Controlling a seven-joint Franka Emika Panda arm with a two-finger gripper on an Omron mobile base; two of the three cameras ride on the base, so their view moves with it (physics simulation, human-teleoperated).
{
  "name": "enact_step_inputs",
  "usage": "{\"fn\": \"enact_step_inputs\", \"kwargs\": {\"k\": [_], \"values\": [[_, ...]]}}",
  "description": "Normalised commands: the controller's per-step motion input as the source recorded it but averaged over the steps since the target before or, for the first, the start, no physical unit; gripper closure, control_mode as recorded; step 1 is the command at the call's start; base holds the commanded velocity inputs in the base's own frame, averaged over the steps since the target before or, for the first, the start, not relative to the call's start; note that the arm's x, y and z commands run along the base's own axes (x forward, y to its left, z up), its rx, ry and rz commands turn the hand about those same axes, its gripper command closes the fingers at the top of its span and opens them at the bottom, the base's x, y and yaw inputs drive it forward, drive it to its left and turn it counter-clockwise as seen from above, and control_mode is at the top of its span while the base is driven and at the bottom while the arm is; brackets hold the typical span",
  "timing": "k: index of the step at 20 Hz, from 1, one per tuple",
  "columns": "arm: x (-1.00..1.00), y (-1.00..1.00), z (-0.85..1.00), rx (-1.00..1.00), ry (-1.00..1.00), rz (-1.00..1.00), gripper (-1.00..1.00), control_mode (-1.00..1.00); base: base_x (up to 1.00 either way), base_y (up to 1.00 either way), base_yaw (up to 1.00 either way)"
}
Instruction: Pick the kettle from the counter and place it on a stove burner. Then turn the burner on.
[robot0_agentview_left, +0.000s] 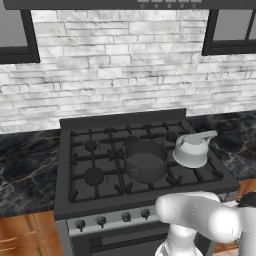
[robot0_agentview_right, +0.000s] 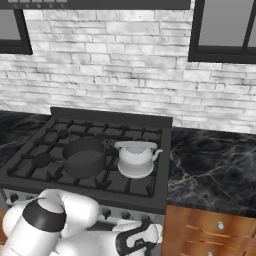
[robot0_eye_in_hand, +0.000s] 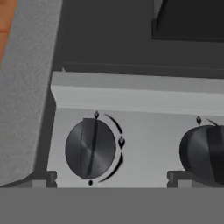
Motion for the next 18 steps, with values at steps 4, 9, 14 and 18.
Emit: {"fn": "enact_step_inputs", "kwargs": {"k": [4, 9, 14, 18], "values": [[0.07, -0.14, -0.12, 0.0, 0.01, 0.0, -1.0, -1.0, 0.0, 0.0, 0.0], [-0.03, -0.13, -0.02, 0.0, 0.0, 0.0, -1.0, -1.0, 0.0, 0.0, 0.0], [0.0, -0.09, -0.01, 0.0, 0.0, 0.0, -1.0, -1.0, 0.0, 0.0, 0.0], [0.01, 0.0, -0.02, 0.0, 0.0, 0.0, -1.0, -1.0, 0.0, 0.0, 0.0]]}}
